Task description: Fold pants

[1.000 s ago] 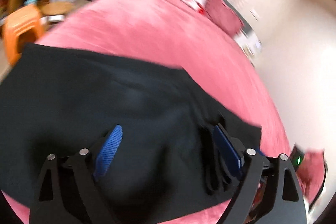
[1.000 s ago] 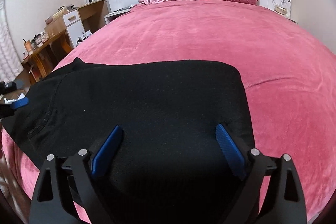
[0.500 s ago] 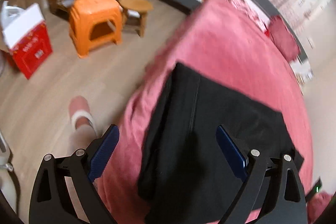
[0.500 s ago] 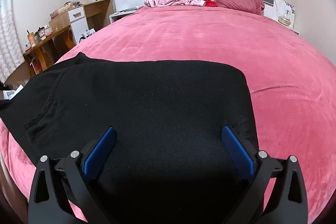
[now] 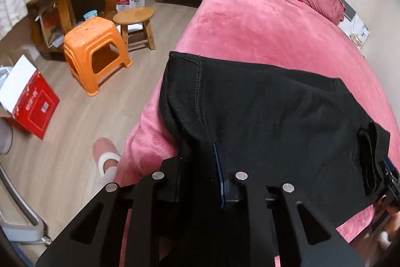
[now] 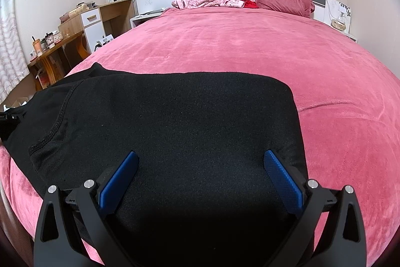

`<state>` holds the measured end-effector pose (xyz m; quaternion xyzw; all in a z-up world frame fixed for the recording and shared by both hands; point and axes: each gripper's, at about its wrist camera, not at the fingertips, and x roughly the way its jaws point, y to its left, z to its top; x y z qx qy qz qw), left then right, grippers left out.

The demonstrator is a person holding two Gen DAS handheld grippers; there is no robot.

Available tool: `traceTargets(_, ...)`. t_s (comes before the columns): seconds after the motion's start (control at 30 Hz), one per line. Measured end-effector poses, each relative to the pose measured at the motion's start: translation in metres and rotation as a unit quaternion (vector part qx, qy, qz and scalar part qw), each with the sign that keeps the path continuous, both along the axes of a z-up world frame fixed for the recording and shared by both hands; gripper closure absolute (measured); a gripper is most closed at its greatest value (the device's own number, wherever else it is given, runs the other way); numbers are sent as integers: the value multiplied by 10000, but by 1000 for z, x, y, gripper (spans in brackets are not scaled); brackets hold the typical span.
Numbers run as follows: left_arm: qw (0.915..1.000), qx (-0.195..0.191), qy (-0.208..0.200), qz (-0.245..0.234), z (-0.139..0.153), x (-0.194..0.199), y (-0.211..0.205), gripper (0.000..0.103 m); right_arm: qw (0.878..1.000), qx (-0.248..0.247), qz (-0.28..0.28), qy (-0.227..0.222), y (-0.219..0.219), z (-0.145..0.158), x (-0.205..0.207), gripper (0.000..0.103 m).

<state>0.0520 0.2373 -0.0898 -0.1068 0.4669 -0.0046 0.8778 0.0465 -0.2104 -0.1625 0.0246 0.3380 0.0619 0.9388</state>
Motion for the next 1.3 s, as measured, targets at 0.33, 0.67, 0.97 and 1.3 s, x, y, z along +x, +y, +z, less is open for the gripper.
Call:
traceTargets(0.33, 9948, -578, -835, 83, 59, -8, -12, 85, 10000, 1, -1, 0, 1, 0, 1, 2)
traceTargets(0.67, 9727, -938, -1940, -856, 145, -26, -86, 85, 10000, 60, -15, -8, 2, 3, -1, 2)
traceTargets(0.97, 9503, -1197, -2232, -1809, 177, -28, -165, 86, 10000, 42, -37, -38, 7, 8, -2, 2)
traceTargets(1.3, 9280, -1104, -1930, -2990, 161, -30, -275, 86, 9931, 1132, -272, -167, -17, 25, -11, 2)
